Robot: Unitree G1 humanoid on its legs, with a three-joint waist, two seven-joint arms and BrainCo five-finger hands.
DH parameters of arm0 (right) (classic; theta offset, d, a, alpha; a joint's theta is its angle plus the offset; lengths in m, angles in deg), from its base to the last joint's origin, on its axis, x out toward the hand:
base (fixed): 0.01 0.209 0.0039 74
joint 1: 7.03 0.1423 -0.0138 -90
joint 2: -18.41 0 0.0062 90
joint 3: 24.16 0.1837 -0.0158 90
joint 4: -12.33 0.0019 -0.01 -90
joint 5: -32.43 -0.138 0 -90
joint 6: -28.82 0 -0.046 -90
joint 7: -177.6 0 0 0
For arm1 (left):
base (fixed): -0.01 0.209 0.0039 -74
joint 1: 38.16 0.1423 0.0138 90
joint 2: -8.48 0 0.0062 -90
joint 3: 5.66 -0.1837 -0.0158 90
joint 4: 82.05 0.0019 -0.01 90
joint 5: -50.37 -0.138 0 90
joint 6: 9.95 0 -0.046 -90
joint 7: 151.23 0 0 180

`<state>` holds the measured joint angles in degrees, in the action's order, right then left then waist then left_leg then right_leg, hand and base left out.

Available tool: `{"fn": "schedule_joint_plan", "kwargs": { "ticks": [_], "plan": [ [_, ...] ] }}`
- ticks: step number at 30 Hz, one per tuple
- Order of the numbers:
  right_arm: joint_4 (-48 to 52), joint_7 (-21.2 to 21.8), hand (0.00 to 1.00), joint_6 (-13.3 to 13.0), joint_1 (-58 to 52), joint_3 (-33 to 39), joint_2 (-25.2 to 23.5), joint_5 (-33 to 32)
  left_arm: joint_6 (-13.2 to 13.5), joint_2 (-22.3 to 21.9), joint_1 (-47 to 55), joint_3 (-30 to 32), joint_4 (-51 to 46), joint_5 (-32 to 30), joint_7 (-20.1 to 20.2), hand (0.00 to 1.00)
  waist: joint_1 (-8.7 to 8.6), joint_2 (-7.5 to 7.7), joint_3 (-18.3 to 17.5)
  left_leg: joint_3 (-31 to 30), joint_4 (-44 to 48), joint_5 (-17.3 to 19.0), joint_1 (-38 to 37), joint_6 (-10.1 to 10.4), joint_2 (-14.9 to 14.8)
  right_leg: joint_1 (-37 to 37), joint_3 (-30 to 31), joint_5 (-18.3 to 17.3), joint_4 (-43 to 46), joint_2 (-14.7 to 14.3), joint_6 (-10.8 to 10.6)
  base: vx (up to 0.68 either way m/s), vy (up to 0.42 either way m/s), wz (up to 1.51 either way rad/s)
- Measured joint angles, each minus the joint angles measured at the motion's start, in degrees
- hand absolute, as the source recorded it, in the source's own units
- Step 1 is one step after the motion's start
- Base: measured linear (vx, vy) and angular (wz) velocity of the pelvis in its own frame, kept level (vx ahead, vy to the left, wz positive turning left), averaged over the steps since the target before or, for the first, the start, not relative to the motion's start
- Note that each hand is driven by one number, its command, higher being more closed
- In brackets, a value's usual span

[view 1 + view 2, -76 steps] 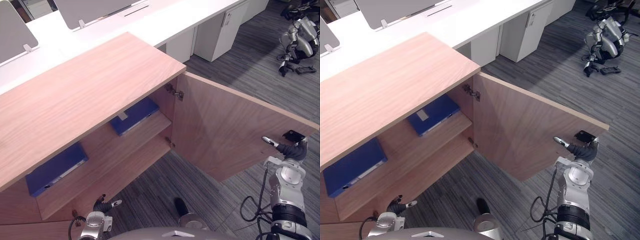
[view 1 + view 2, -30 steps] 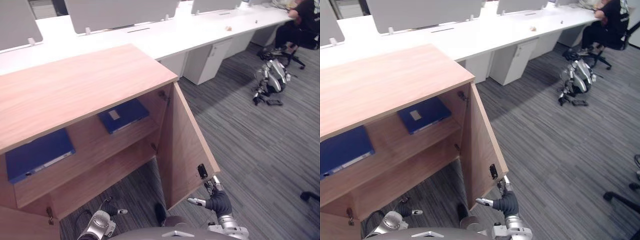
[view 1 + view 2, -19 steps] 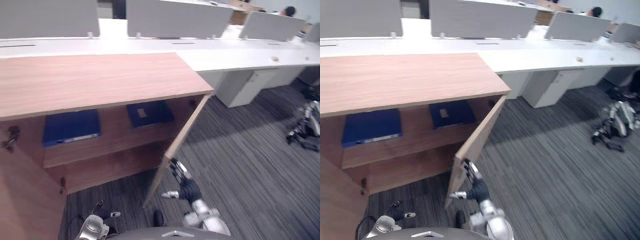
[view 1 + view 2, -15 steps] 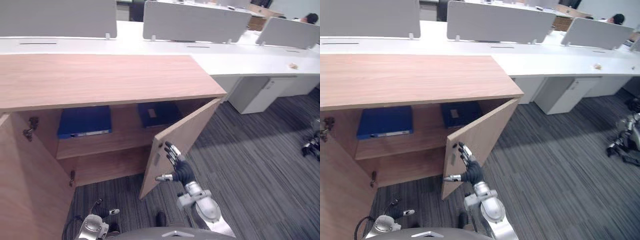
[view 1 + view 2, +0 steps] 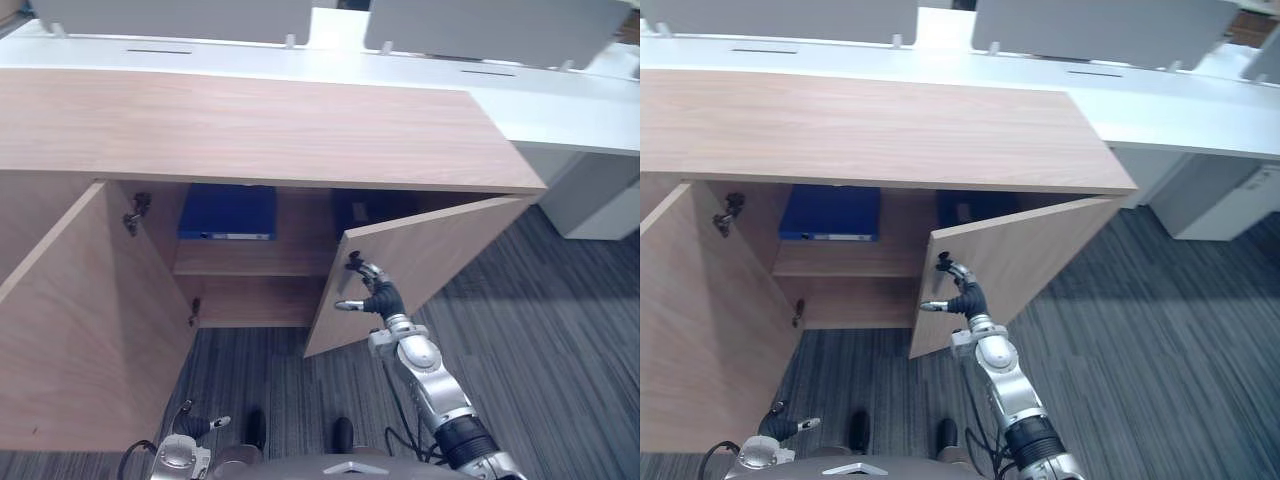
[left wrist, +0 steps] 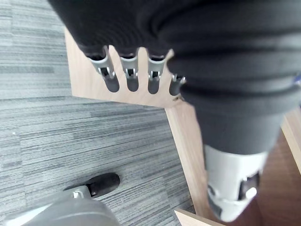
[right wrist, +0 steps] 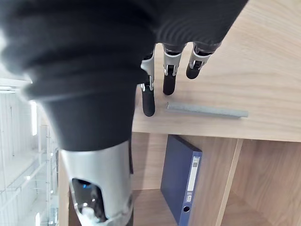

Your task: Walk over to the cabinet, pick up the folder, carry it to the office cabinet, place the folder inside the office cabinet, then close the office cabinet door

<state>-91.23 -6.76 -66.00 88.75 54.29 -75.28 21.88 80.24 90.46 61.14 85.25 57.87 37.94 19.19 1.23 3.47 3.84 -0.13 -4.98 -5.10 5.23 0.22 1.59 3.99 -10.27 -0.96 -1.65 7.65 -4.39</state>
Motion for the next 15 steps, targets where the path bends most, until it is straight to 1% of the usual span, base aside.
{"fn": "schedule_joint_plan", "kwargs": {
  "ticks": [2,5,6,7,9,10,11,13,15],
  "plan": [
    [-2.24,-0.03,0.0,0.0,2.32,1.57,0.75,-0.68,0.02,0.27,1.25,-1.42,-0.91,0.71,0.14,0.0,0.64,-0.66,0.43,-0.12,0.0,0.0,0.32,0.0,0.16,0.0,-0.15,-0.06,0.02,0.08,-0.09,0.07,0.009,0.25],
    [-5.11,-0.13,0.0,-0.05,5.27,2.97,2.01,-0.98,0.1,0.47,2.92,-2.27,-1.46,1.1,1.29,0.0,0.87,-1.42,0.96,-1.52,0.0,0.0,0.94,0.0,0.56,-0.33,-1.53,0.01,-0.01,0.3,-0.25,0.09,-0.007,0.25],
    [-5.94,-0.2,0.0,-0.05,5.91,3.29,1.99,-1.09,0.11,0.61,3.16,-2.58,-1.42,1.1,1.29,0.0,0.84,-1.44,1.03,-1.52,0.0,0.0,0.93,-0.01,0.57,-0.35,-1.56,0.09,0.01,0.31,-0.37,0.09,-0.015,0.26],
    [-7.31,-0.71,0.0,-0.06,7.1,3.82,2.03,-1.4,0.19,1.05,3.37,-3.41,-1.39,1.1,1.26,0.0,0.93,-1.4,1.05,-1.5,0.0,-0.04,0.78,-0.05,0.71,-0.56,-1.58,0.66,0.12,0.48,-1.15,0.1,-0.016,0.15],
    [-8.44,-1.3,0.0,-0.16,8.1,3.67,2.01,-1.44,0.27,1.07,3.49,-3.44,-0.76,1.1,1.22,0.0,0.88,-1.51,1.2,-1.47,0.0,-0.14,0.08,-0.1,0.75,-1.43,-1.68,1.43,0.3,0.54,-1.23,0.13,-0.025,0.13],
    [-9.32,-1.3,0.0,-0.59,8.76,3.61,1.87,-1.44,0.48,1.06,3.09,-3.49,0.19,1.09,1.18,0.0,0.86,-1.63,1.32,-1.38,0.0,-0.94,-0.42,-0.55,0.74,-2.0,-1.68,2.47,0.28,0.55,-1.47,0.12,-0.025,0.08],
    [-10.11,-1.28,0.0,-1.11,9.15,3.61,1.83,-1.44,0.5,1.07,2.68,-3.5,0.86,1.09,1.19,0.0,0.83,-1.65,1.31,-1.38,0.0,-0.95,-0.57,-0.59,0.75,-2.08,-1.68,2.67,0.31,0.58,-1.58,0.11,-0.019,0.07],
    [-10.91,-1.47,0.0,-1.35,10.63,3.69,1.84,-1.4,0.57,1.1,1.85,-3.48,2.02,1.07,0.78,0.0,0.62,-1.75,1.36,-1.37,0.01,-1.05,-0.52,-0.49,0.65,-2.11,-1.75,3.27,0.29,0.46,-1.66,0.13,-0.03,0.04],
    [-12.57,-2.16,0.0,-2.27,12.12,4.01,1.84,-1.31,0.62,1.11,0.88,-3.44,3.32,1.07,0.45,0.0,0.45,-1.92,1.61,-1.37,0.03,-1.37,-0.38,-0.97,0.48,-2.12,-1.9,3.69,0.1,0.24,-1.83,0.12,-0.033,0.01]
  ]
}}
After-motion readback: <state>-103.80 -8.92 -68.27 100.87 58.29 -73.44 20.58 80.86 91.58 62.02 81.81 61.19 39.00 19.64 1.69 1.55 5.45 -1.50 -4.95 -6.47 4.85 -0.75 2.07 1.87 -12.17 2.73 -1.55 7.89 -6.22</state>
